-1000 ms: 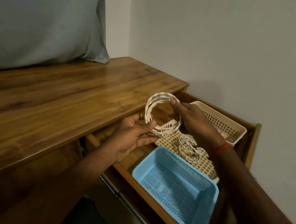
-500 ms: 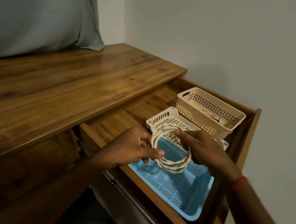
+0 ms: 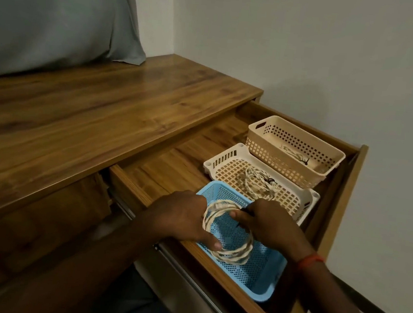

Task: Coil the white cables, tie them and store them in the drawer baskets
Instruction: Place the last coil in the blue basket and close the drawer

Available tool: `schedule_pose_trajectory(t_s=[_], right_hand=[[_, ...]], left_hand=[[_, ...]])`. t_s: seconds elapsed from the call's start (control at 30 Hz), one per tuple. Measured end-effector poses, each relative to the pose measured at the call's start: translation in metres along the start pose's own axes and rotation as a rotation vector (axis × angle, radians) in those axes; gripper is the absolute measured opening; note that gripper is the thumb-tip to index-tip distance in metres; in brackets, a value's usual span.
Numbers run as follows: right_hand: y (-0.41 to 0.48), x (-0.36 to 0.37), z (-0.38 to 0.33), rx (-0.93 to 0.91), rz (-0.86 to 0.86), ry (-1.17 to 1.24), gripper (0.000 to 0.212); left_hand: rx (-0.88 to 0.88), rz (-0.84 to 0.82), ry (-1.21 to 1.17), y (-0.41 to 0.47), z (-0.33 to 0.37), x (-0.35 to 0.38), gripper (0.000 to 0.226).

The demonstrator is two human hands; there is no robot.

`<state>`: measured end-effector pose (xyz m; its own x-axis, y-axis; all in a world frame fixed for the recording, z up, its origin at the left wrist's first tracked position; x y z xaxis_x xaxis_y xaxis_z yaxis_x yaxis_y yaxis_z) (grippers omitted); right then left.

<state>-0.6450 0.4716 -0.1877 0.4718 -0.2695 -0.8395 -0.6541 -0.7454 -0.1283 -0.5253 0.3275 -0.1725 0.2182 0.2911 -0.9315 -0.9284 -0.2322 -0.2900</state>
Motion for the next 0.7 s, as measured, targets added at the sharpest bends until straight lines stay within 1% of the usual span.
schedule_pose_trajectory(t_s=[0.1, 0.2, 0.27, 0.33, 0.47, 0.63, 0.7], right_hand=[[0.001, 0.003, -0.004, -0.002, -0.032, -0.104, 0.046], [0.002, 0.011, -0.004, 0.039, -0.120, -0.166, 0.042], [0.004, 0.011, -0.001, 0.080, -0.131, -0.174, 0.048], [0.004, 0.009, 0.001, 0.103, -0.123, -0.173, 0.049], [0.004, 0.010, -0.001, 0.077, -0.121, -0.241, 0.043], [0.005, 0.014, 0.001, 0.076, -0.137, -0.218, 0.039], [0.005, 0.013, -0.001, 0.049, -0.097, -0.248, 0.041]], left_hand=[[-0.044, 0.067, 0.103, 0.000, 0.002, -0.003, 0.066], [-0.044, 0.093, 0.171, 0.004, 0.000, -0.006, 0.090], [-0.017, 0.084, 0.171, 0.005, 0.002, -0.008, 0.096], [0.007, 0.072, 0.173, 0.004, 0.004, -0.008, 0.094], [0.021, 0.062, 0.133, 0.007, 0.004, -0.007, 0.086], [0.033, 0.095, 0.118, 0.009, 0.002, -0.005, 0.081], [0.033, 0.111, 0.088, 0.008, 0.000, -0.004, 0.079]])
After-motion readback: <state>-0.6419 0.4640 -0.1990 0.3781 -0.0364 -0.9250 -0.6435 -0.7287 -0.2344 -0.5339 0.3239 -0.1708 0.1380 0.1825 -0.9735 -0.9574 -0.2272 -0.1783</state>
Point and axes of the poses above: each hand's wrist, its own y-axis towards the middle knuckle, its own x-axis out of the palm, z = x × y, the point moved 4 cm from there along y, towards the middle knuckle, and after that the axes turned 6 degrees about y, right-handed, at the moved point
